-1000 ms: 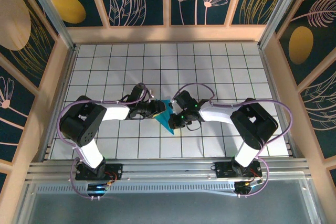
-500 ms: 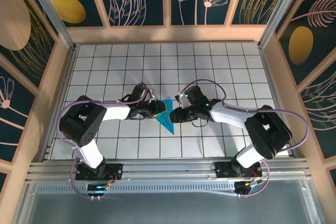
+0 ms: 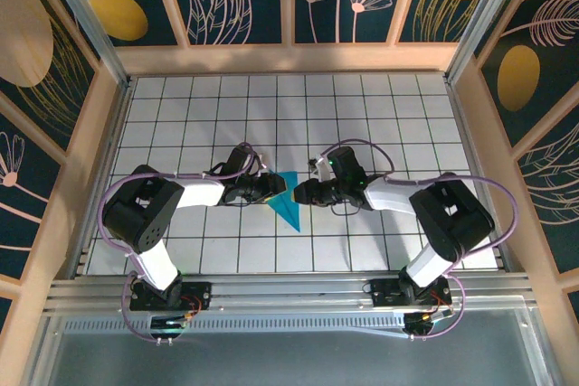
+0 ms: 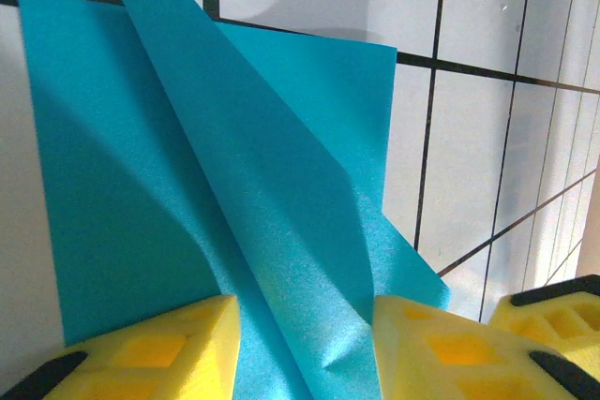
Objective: Fold a paper plane with a square sheet of paper (fold left side to right side)
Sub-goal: Fourth fold the wing at the center of the table.
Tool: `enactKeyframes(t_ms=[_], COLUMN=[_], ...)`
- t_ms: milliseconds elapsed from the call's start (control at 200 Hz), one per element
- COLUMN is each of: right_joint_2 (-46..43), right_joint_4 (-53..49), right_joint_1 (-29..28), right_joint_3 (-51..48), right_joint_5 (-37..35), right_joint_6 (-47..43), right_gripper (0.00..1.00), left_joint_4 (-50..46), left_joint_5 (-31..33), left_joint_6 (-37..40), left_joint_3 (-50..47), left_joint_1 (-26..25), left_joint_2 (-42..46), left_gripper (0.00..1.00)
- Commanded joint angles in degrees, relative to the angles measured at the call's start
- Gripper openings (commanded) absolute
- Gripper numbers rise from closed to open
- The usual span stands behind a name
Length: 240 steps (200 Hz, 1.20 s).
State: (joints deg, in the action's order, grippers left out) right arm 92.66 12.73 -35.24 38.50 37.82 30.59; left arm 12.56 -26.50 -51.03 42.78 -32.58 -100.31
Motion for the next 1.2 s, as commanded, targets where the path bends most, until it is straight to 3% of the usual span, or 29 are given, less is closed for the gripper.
enactKeyframes(t_ms=[0,365,651,1196], right_joint_2=[1.85,4.94,5.71,5.96], right_joint_4=[3.22,4.42,3.40,-1.31], right_joint_1=[-0.23,-0.88,-0.85,-0.78], right_joint_3=[0.85,1.40,1.31,2.19], right_joint_5=[1.46,3.00,2.37,-3.61], right_joint_6=[1.22,1.40,0.88,-0.44], right_gripper=[0.35,0.22,0.00,0.00], left_joint_4=[-5.79,-5.35,-5.17,-5.26], left_joint_5=[4.01,3.74,3.74,3.87], left_joint_6=[1.53,1.38,1.33,1.29], left_joint_3=[-0.76,-1.30,-1.39,-1.65], left_joint_1=[0.06,0.06,0.06,0.06], left_joint_2=[-2.69,-2.70,-2.63,-2.41], left_gripper=[0.42,0.42,0.42,0.42])
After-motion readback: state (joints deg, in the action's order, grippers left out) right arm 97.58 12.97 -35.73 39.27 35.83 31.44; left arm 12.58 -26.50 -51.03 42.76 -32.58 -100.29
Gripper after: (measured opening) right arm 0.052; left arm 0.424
